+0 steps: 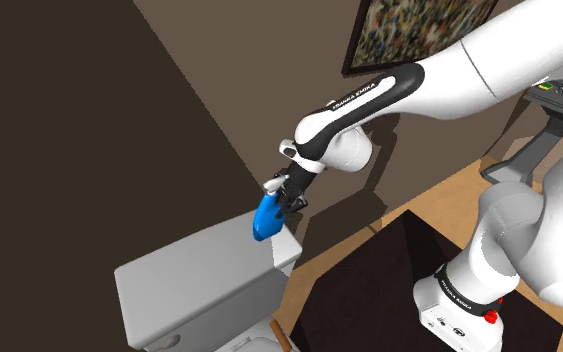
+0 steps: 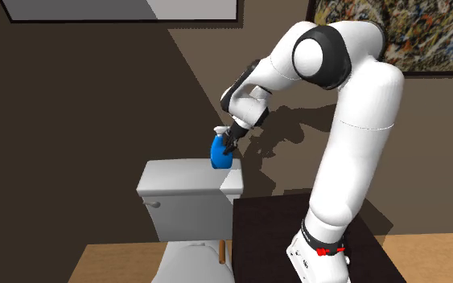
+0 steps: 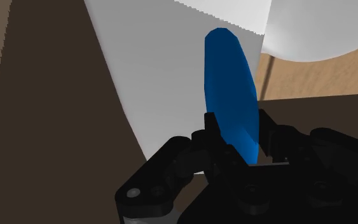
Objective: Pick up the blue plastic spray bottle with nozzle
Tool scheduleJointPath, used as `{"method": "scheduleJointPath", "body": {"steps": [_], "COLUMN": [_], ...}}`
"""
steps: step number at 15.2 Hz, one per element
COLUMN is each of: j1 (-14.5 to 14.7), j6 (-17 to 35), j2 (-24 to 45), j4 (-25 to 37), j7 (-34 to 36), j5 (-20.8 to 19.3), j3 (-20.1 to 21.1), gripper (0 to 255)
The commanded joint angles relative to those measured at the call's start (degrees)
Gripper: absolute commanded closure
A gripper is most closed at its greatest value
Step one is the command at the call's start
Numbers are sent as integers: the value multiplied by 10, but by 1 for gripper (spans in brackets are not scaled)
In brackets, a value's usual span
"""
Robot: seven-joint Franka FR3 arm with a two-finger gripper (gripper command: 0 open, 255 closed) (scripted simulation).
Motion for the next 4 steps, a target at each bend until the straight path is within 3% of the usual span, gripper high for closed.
{"method": "scheduleJointPath", "body": {"steps": [1, 4], "j1": [0, 0], "j6": [-6, -10], "j2": [-15, -24], "j4": [-1, -2], "j7": [23, 35], "j5": [-26, -40], "j3": [-4, -6], "gripper": [255, 255]}}
